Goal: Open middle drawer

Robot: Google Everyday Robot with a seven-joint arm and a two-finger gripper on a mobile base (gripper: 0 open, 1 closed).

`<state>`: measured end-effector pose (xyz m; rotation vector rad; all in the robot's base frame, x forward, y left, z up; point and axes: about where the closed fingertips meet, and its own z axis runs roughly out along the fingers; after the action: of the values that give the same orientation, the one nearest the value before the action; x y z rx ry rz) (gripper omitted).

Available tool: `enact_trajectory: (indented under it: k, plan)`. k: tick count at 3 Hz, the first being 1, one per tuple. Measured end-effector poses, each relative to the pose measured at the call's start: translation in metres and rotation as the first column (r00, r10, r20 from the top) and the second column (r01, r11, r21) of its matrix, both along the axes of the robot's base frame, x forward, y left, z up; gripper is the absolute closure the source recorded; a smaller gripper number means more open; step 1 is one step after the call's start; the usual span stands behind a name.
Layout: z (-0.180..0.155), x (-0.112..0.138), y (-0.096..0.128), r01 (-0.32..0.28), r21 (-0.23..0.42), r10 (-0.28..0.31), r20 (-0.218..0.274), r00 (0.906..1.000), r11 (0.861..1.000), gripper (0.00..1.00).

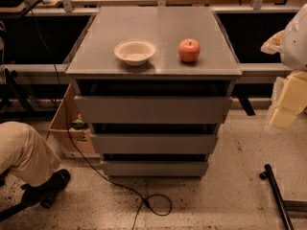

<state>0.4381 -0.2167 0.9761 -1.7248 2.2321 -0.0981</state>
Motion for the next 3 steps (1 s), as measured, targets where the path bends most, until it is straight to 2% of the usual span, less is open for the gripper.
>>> enact_trajectory:
  k: [1, 2, 3]
  plan:
    - [-0.003, 0.000, 0.001, -0.001, 0.003, 0.001, -0.002, 1.0000, 1.000, 0.00]
    - [-0.048, 0.005, 0.011, -0.011, 0.051, 0.013, -0.037, 0.9992, 0.999, 0.00]
    - [-0.110, 0.007, 0.035, -0.058, 0.125, 0.066, -0.067, 0.9956, 0.990, 0.00]
